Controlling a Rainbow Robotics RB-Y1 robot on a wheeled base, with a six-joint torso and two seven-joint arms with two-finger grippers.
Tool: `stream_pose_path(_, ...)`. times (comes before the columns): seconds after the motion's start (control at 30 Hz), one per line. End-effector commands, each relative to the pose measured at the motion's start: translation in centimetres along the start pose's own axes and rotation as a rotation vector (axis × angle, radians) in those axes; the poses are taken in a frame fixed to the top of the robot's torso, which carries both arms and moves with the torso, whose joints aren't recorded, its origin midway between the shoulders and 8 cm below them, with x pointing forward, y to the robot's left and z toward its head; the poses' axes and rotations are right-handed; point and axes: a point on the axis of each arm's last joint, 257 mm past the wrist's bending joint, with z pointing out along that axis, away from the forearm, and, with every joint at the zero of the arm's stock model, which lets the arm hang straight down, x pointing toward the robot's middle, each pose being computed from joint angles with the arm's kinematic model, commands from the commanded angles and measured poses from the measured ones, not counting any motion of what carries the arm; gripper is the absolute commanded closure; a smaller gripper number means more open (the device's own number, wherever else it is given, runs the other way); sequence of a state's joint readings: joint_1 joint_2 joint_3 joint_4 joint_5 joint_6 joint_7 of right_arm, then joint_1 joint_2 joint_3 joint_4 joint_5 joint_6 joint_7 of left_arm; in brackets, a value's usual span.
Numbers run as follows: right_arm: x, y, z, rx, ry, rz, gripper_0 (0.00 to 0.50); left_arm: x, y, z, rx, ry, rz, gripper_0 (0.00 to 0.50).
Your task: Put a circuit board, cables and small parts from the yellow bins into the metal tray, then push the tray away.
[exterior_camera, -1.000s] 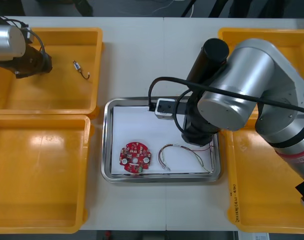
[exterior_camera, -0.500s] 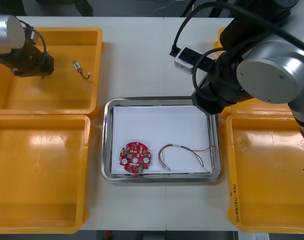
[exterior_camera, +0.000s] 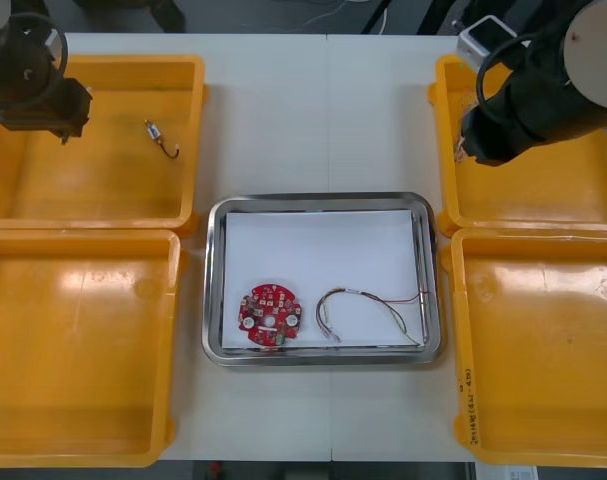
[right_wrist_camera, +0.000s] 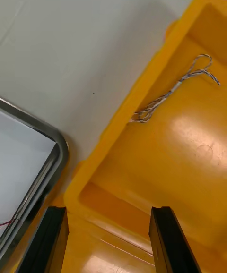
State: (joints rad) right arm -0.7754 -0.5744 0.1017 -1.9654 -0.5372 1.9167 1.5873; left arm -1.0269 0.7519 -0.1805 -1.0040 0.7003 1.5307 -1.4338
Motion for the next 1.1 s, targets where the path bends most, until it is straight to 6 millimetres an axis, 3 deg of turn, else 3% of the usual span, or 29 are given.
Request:
stream_pose_path(0.03, -1.4, -5.1, -2.0, 0.05, -0.036, 0.098, 0.0, -1.0, 1.1, -4.1, -0.013, -0.065, 0.053, 0.5)
stream_pose_path(0.27, -0.4, -8.5, -1.2, 0.05, 0.011, 0.227, 0.0, 1.5, -2.1, -5.1, 0.013, -0.059, 0.031, 0.5)
stream_pose_path(0.73, 0.5, -12.5, 0.0, 0.053, 0.099, 0.404, 0.0, 6.9, -10.2, -7.5, 0.166, -0.06, 0.046, 0.5)
stream_pose_path(1.1, -1.6, -15.1, 1.8, 0.038, 0.053, 0.588, 0.0, 10.0, -16.9, -8.7, 0.207, -0.045, 0.036, 0.5)
